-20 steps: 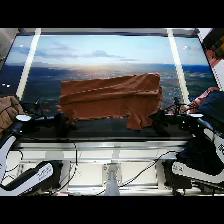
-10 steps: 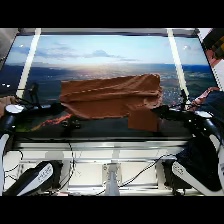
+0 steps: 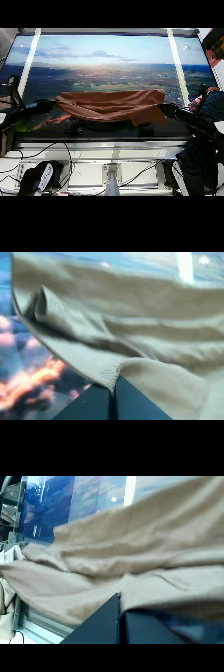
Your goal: Fold the clothes and pants, and hang the long-sleeved shirts on hangers.
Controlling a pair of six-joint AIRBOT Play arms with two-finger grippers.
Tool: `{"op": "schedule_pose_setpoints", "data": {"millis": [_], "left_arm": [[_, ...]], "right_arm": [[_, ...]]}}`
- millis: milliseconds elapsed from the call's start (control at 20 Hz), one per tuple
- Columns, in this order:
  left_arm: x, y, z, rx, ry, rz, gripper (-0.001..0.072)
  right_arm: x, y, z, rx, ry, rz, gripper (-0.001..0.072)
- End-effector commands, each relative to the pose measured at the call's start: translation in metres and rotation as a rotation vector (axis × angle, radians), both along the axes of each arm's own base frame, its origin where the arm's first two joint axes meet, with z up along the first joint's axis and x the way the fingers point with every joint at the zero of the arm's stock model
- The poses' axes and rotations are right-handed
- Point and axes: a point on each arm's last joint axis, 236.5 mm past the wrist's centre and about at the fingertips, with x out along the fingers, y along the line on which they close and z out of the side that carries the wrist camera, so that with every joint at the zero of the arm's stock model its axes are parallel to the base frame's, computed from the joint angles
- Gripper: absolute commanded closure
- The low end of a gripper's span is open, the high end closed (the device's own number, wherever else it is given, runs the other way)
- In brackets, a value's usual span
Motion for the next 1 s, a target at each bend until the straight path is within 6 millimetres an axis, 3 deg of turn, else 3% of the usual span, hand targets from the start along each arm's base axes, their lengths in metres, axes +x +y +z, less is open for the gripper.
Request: {"op": "schedule_pose_setpoints", "data": {"millis": [0, 150, 350, 450, 600, 750, 850, 950], "left_arm": [[-0.012, 0.011, 0.011, 0.057, -0.030, 0.053, 0.0693], [-0.008, 0.017, -0.009, 0.050, -0.013, 0.087, 0.0693], [0.023, 0.031, -0.024, -0.052, -0.050, 0.240, 0.0693], [0.038, 0.032, -0.035, -0.130, -0.032, 0.293, 0.0693], [0.053, 0.038, -0.067, -0.190, 0.036, 0.360, 0.0693], [0.063, 0.028, -0.101, -0.184, 0.102, 0.358, 0.0693], [0.075, 0.021, -0.113, -0.146, 0.080, 0.357, 0.0693], [0.086, 0.017, -0.117, -0.110, 0.041, 0.365, 0.0693]], "right_arm": [[-0.005, -0.007, 0.013, -0.036, -0.034, -0.061, 0.0699], [0.018, -0.033, 0.012, -0.038, -0.050, -0.198, 0.0699], [0.050, -0.068, -0.005, -0.027, -0.021, -0.362, 0.0699], [0.060, -0.069, -0.028, -0.027, 0.040, -0.369, 0.0699], [0.084, -0.063, -0.064, -0.030, 0.104, -0.411, 0.0699], [0.103, -0.056, -0.104, -0.050, 0.161, -0.480, 0.0699], [0.111, -0.050, -0.126, -0.071, 0.198, -0.499, 0.0699], [0.123, -0.042, -0.136, -0.088, 0.218, -0.481, 0.0699]]}}
